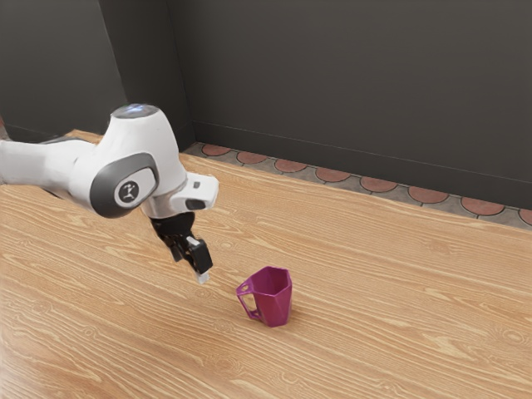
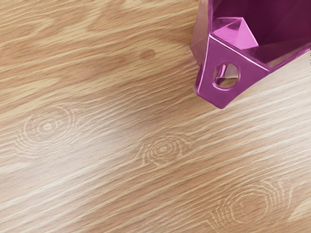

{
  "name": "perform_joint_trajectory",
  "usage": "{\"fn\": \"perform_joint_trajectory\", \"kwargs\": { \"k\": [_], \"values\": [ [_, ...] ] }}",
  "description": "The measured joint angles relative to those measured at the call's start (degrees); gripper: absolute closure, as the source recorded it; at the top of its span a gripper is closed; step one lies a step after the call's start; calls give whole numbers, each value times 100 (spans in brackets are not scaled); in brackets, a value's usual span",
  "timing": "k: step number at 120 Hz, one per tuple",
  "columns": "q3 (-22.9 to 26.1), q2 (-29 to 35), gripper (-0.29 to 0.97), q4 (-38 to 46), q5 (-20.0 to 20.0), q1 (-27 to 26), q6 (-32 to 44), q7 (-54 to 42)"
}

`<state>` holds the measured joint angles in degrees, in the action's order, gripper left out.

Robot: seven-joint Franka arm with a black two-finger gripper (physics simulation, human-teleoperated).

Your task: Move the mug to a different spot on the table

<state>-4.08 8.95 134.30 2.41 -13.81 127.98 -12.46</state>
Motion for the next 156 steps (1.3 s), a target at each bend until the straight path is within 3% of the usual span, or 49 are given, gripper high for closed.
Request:
{"fn": "perform_joint_trajectory", "kwargs": {
  "k": [74, 106, 156],
  "values": [
    [55, -1459, 8, 270, 173, -432, 2223, -2548],
    [57, -1704, 15, 255, 881, -354, 2897, -3125],
    [62, -1949, 33, 276, 1264, -377, 3525, -3656]
  ]
}}
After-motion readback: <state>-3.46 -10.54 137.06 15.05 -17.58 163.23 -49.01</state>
